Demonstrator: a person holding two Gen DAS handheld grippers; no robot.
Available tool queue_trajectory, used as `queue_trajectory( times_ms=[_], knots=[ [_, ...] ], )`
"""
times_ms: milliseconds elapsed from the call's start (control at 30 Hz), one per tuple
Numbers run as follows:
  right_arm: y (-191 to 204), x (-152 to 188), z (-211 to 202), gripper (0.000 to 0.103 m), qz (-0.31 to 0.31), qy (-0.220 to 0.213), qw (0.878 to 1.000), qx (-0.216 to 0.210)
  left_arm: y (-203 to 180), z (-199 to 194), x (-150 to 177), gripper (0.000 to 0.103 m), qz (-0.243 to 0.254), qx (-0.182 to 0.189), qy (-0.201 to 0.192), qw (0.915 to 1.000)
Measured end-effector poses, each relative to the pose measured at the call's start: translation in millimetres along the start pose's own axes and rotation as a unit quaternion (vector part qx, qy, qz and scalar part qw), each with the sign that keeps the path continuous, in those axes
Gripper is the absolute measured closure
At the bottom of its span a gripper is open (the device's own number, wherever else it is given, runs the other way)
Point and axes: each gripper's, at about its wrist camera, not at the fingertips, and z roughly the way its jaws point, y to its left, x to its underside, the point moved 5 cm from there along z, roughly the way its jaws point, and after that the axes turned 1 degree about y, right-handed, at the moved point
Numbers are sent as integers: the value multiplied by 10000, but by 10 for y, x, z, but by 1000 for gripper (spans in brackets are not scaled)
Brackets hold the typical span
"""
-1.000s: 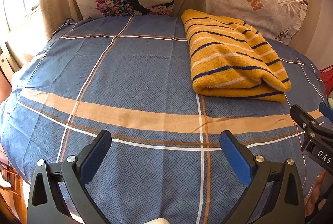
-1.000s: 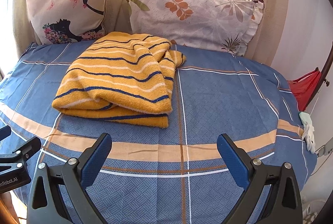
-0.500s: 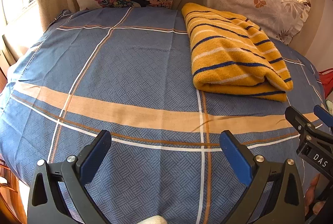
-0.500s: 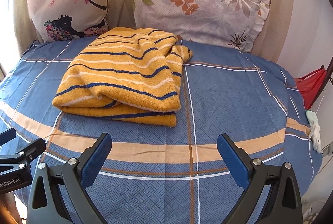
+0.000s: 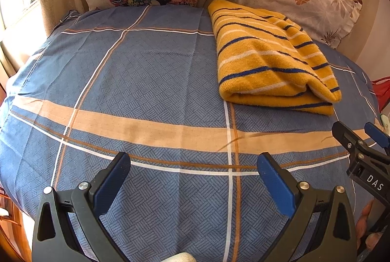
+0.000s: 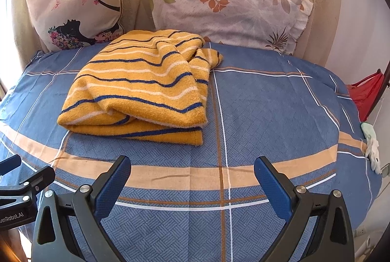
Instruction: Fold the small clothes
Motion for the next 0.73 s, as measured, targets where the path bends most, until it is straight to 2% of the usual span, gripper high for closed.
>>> queue_trajectory(
  times_ms=[233, 367, 533, 733],
  knots=[
    [-23, 2, 17, 0, 36, 29, 10000, -51, -41, 5, -20, 0, 78, 60, 0, 10000],
    [-6, -42, 30, 0, 42, 29, 9999, -117, 8, 13, -119, 0, -63, 276, 13, 9996],
    [79, -194, 23, 0, 2, -68, 9996, -269, 101, -44, -286, 0, -245, 265, -174, 9992],
    [235, -310, 85, 0, -106, -35, 9988, -479, 97, -69, -403, 0, -198, 313, -285, 9989]
  ],
)
